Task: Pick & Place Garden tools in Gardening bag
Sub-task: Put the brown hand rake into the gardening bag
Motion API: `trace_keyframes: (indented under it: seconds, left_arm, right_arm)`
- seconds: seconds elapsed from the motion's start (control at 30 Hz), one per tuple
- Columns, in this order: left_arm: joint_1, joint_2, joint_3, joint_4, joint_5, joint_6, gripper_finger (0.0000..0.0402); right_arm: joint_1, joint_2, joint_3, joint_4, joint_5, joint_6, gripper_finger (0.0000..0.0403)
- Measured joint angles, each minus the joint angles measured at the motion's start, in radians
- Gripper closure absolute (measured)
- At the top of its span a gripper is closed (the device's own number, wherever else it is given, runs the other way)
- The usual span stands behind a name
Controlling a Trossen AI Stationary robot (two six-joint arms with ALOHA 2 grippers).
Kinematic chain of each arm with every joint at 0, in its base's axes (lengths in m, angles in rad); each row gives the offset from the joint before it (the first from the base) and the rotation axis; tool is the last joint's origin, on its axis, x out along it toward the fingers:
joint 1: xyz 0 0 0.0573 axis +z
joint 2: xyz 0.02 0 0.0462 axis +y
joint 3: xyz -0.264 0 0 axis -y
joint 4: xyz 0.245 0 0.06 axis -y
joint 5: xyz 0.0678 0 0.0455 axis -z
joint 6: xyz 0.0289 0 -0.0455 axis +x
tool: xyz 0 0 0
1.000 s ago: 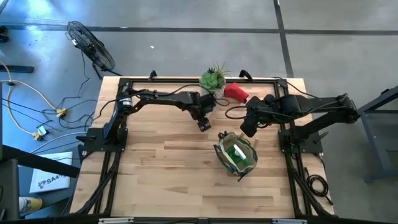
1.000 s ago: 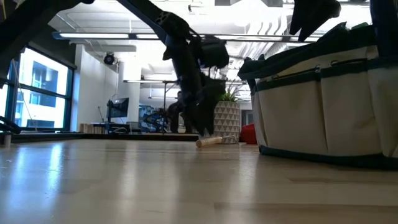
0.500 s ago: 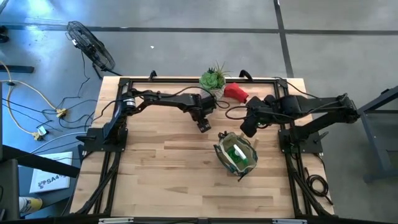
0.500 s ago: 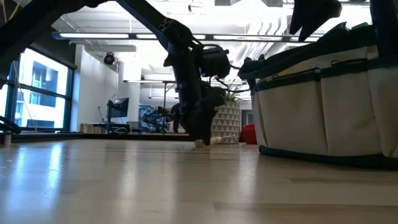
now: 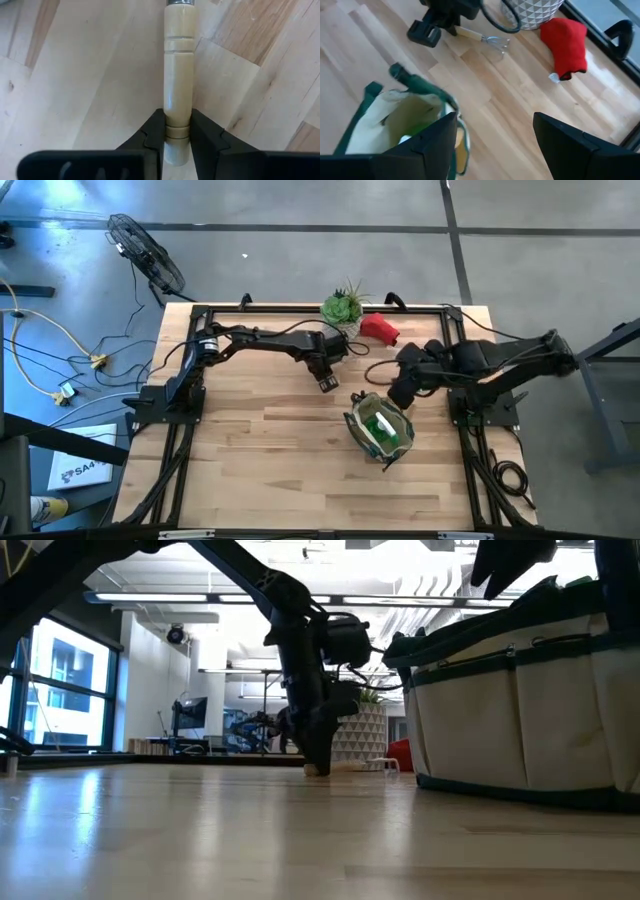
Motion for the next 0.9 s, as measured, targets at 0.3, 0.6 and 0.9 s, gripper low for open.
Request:
trace_keyframes:
  seconds: [0.3,0.6,0.9]
  left_arm:
    - [-0.001,0.002,0.000,-0.039,-0.029,0.010,0.0345]
    - [0.000,-0.004,-0.002,-0.060,-0.037,0.009,0.0345]
    - [-0.018,-0.023,-0.006,-0.117,-0.047,0.001,0.0345]
  right_arm:
    - [0.227,-0.014,0.000,0.025,-0.083,0.144,0.0149]
    - [0.638,0.002,0.000,0.604,-0.113,-0.132,0.0149]
    - [0.687,0.235,0.000,0.761,-0.024,-0.153,0.0149]
